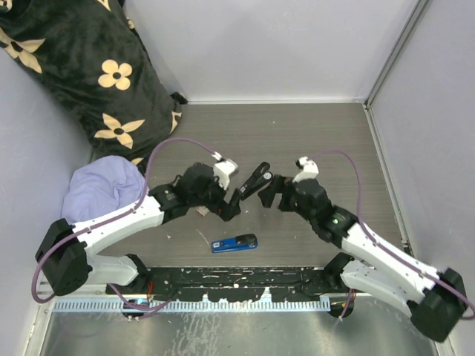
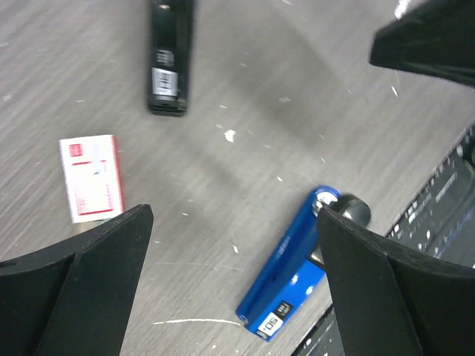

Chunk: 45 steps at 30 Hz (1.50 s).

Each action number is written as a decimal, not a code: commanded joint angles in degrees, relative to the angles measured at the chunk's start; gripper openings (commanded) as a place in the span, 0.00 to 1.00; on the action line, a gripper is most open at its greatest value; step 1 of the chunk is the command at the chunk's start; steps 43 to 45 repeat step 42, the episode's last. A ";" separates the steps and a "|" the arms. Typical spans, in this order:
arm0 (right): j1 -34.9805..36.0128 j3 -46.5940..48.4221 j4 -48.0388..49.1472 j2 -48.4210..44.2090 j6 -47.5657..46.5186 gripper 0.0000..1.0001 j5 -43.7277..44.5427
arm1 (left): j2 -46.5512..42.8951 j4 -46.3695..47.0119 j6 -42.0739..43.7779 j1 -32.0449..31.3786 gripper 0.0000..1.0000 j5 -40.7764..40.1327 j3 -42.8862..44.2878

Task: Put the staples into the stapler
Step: Reset both arms

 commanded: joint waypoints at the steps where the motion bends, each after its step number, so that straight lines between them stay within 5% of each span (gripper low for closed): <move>1: -2.92 10.52 2.37 14.22 -10.71 1.00 4.40 | -0.18 4.15 -6.43 9.70 0.95 3.26 3.32; 5: -10.88 14.63 7.47 24.33 -13.08 1.00 -3.27 | 3.10 5.11 -6.36 21.10 0.96 3.26 3.92; 10: -25.51 15.39 11.96 26.24 -16.67 1.00 -8.95 | 4.75 9.34 -11.42 40.04 0.96 8.36 1.73; 14: -34.78 13.74 13.89 23.20 -21.87 1.00 -3.77 | 1.98 16.39 -18.56 56.23 0.96 10.59 -4.94; 18: -36.65 5.72 23.78 17.37 -27.84 1.00 6.68 | -7.08 21.98 -19.32 66.19 0.97 3.27 -14.42; 23: -36.80 -5.38 36.43 13.91 -32.95 1.00 11.03 | -13.75 30.36 -12.89 66.09 0.97 -10.63 -25.79; 27: -36.93 -14.39 51.83 15.59 -35.38 1.00 11.81 | -9.58 46.52 -9.69 63.53 0.98 -6.43 -32.76; 31: -37.02 -19.57 63.39 21.24 -35.31 1.00 9.76 | -9.72 50.22 -8.16 62.28 0.98 -5.03 -33.95; 45: -37.19 -16.46 65.33 29.74 -35.62 1.00 8.79 | -4.38 53.82 -8.41 61.00 0.98 -6.57 -32.90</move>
